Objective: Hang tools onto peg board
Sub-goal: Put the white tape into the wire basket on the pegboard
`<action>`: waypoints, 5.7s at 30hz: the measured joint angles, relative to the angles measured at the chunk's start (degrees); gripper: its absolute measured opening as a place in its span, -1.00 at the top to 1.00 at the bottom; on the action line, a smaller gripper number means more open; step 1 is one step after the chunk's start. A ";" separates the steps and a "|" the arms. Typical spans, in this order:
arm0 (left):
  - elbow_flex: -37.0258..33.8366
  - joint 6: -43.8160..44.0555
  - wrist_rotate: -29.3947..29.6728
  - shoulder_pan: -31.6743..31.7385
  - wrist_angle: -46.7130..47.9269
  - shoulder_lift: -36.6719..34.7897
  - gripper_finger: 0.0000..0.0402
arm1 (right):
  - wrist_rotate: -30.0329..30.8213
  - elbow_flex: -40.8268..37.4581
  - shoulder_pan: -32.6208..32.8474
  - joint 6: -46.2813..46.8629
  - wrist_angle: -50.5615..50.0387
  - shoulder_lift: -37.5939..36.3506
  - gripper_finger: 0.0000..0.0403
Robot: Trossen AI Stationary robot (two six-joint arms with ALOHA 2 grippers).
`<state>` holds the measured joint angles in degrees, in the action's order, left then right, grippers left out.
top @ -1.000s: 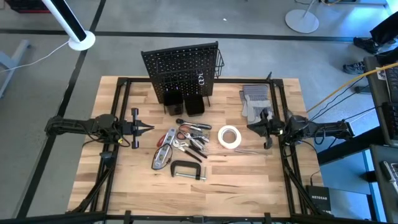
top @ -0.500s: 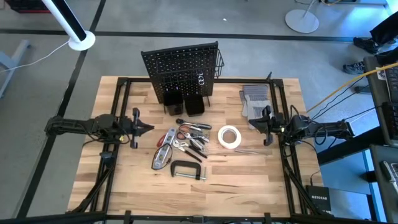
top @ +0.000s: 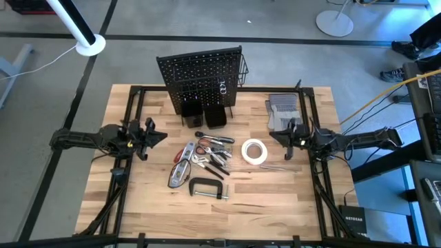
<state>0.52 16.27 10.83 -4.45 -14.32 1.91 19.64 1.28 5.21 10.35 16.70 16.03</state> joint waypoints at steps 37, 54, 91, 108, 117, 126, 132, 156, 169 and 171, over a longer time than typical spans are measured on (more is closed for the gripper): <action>-0.01 4.75 6.45 -0.87 -18.32 27.67 0.99 | 0.67 24.33 -0.02 12.26 -27.42 48.36 0.00; -0.01 5.58 6.47 -0.86 -17.78 27.69 0.99 | -6.74 28.72 -6.72 18.59 -34.23 57.06 0.00; -0.01 4.62 7.69 -0.85 -17.83 27.70 0.99 | -1.84 28.72 -7.50 13.22 -29.83 62.09 0.44; -0.01 4.77 7.81 -0.85 -17.84 27.71 0.99 | -0.75 32.49 -7.50 5.05 -32.06 57.85 0.56; 0.01 4.29 7.99 -0.79 -18.24 27.71 0.99 | 1.90 39.78 -7.48 -6.52 -34.39 56.83 0.57; 0.00 3.59 9.58 -0.76 -20.03 27.71 0.99 | 3.56 50.89 -7.48 -22.62 -34.62 56.81 0.58; 0.00 2.65 11.76 -0.74 -22.28 27.69 0.99 | 3.30 57.17 -7.45 -29.42 -34.48 56.79 0.58; 0.01 1.75 16.10 -0.74 -20.88 27.69 0.99 | -1.77 82.66 -9.18 -62.09 -11.63 58.27 0.59; 0.00 3.04 16.98 -0.74 -20.92 27.71 0.99 | -1.06 90.20 -22.03 -69.51 2.50 71.82 0.58; 0.00 3.04 16.98 -0.74 -20.90 27.69 0.99 | 0.84 91.10 -23.67 -70.42 2.54 73.68 0.57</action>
<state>0.52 19.31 27.81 -5.19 -35.22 29.61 20.48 92.38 -18.46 -60.06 19.24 89.70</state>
